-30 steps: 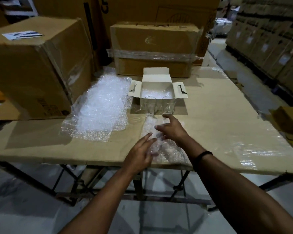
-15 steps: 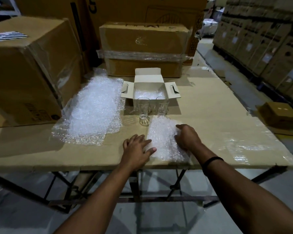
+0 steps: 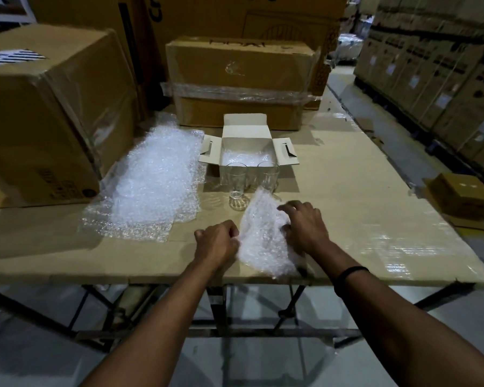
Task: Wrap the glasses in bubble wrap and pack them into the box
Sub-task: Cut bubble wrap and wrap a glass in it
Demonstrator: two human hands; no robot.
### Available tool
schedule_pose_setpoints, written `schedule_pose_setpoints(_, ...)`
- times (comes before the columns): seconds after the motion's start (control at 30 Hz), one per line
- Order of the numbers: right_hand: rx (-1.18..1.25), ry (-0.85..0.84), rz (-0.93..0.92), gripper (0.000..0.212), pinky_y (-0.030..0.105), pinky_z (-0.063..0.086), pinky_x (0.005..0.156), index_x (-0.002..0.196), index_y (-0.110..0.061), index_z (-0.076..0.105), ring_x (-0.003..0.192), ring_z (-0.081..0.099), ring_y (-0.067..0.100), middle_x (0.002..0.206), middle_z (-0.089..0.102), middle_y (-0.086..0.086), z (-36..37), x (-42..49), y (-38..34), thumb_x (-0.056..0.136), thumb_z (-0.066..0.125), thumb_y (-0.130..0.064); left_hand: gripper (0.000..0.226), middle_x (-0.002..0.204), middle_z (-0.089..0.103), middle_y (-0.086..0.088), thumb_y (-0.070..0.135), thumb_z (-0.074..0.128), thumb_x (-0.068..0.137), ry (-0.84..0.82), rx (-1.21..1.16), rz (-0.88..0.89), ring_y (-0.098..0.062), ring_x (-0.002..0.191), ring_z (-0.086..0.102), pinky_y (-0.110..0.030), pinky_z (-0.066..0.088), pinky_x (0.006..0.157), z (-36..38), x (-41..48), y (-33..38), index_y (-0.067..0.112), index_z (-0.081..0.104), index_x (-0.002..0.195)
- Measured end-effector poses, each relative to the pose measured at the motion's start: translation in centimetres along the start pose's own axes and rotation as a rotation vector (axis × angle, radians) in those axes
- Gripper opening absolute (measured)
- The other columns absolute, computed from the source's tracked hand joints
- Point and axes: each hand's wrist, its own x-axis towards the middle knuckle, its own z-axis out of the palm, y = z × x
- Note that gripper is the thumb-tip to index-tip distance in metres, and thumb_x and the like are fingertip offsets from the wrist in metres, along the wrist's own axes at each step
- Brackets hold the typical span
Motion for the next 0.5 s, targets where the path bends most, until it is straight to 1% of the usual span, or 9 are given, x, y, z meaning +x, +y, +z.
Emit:
schedule_pose_setpoints(0.1,-0.067,0.024,-0.163,0.091,0.042,0.028,0.108,0.151,-0.026,0.022,0.139,0.028,0.030,0.158,0.026,0.003,-0.9,1.3,-1.1,0.077,0.073,-0.015,0.030,0.079,0.064,0.009,-0.001,0.061,0.075,0.101,-0.133,0.130,-0.020,0.085,0.063,-0.039,0.041,0.088,-1.3,0.6,-0.7,0.028,0.063,0.084)
schedule_pose_setpoints(0.17,-0.183,0.031,-0.248,0.104,0.046,0.019,0.114,0.152,-0.028,0.010,0.146,0.017,0.031,0.161,0.017,0.004,-1.0,2.3,-2.0,0.073,0.076,-0.014,0.039,0.082,0.067,0.006,-0.011,0.061,0.068,0.197,-0.150,0.241,-0.022,0.084,0.065,-0.048,0.048,0.088,-2.0,1.1,-1.2,0.022,0.070,0.086)
schedule_pose_setpoints(0.2,-0.226,0.042,-0.273,0.106,0.049,0.016,0.115,0.151,-0.029,0.010,0.146,0.017,0.032,0.161,0.018,0.005,-1.1,2.9,-2.3,0.071,0.077,-0.012,0.041,0.087,0.070,0.002,-0.014,0.063,0.067,0.246,-0.142,0.282,-0.024,0.087,0.065,-0.049,0.048,0.087,-2.3,1.3,-1.4,0.019,0.072,0.090)
schedule_pose_setpoints(0.23,-0.246,0.057,-0.293,0.103,0.051,0.017,0.115,0.149,-0.028,0.016,0.145,0.021,0.032,0.159,0.025,0.006,-1.0,3.4,-2.6,0.069,0.077,-0.010,0.042,0.093,0.072,-0.002,-0.014,0.066,0.068,0.287,-0.142,0.306,-0.026,0.090,0.064,-0.050,0.048,0.087,-2.5,1.5,-1.5,0.016,0.072,0.097)
schedule_pose_setpoints(0.3,-0.248,0.105,-0.321,0.076,0.050,0.028,0.108,0.133,-0.024,0.047,0.132,0.043,0.031,0.140,0.052,0.006,-0.9,4.4,-2.8,0.066,0.080,-0.010,0.047,0.107,0.068,-0.005,-0.006,0.073,0.075,0.309,-0.196,0.305,-0.024,0.097,0.060,-0.046,0.049,0.089,-2.5,1.8,-1.7,0.015,0.067,0.116)
schedule_pose_setpoints(0.33,-0.244,0.147,-0.322,0.057,0.046,0.035,0.099,0.117,-0.022,0.060,0.116,0.055,0.030,0.121,0.065,0.005,-0.9,4.8,-2.8,0.065,0.082,-0.011,0.057,0.113,0.063,-0.003,0.001,0.077,0.076,0.269,-0.242,0.262,-0.020,0.101,0.056,-0.041,0.048,0.091,-2.3,1.8,-1.9,0.018,0.059,0.128)
schedule_pose_setpoints(0.4,-0.216,0.204,-0.309,0.033,0.039,0.042,0.082,0.091,-0.021,0.066,0.086,0.063,0.028,0.088,0.071,0.002,-0.9,5.1,-3.1,0.064,0.083,-0.013,0.076,0.120,0.054,0.002,0.009,0.082,0.073,0.180,-0.334,0.122,-0.013,0.106,0.050,-0.031,0.044,0.090,-1.7,1.7,-2.5,0.023,0.046,0.139)
schedule_pose_setpoints(0.43,-0.190,0.210,-0.311,0.030,0.037,0.042,0.076,0.085,-0.020,0.064,0.078,0.063,0.028,0.079,0.070,0.002,-0.8,5.1,-3.2,0.062,0.082,-0.010,0.072,0.120,0.054,0.001,0.006,0.081,0.074,0.169,-0.359,0.076,-0.014,0.106,0.051,-0.028,0.043,0.088,-1.4,1.7,-2.8,0.021,0.048,0.135)
schedule_pose_setpoints(0.5,-0.130,0.213,-0.333,0.029,0.034,0.040,0.069,0.078,-0.019,0.060,0.071,0.060,0.029,0.072,0.067,0.002,-0.3,4.9,-3.1,0.060,0.077,-0.004,0.043,0.108,0.060,-0.003,-0.008,0.070,0.075,0.251,-0.333,0.096,-0.021,0.098,0.057,-0.025,0.041,0.077,-1.1,1.6,-3.3,0.017,0.060,0.109)
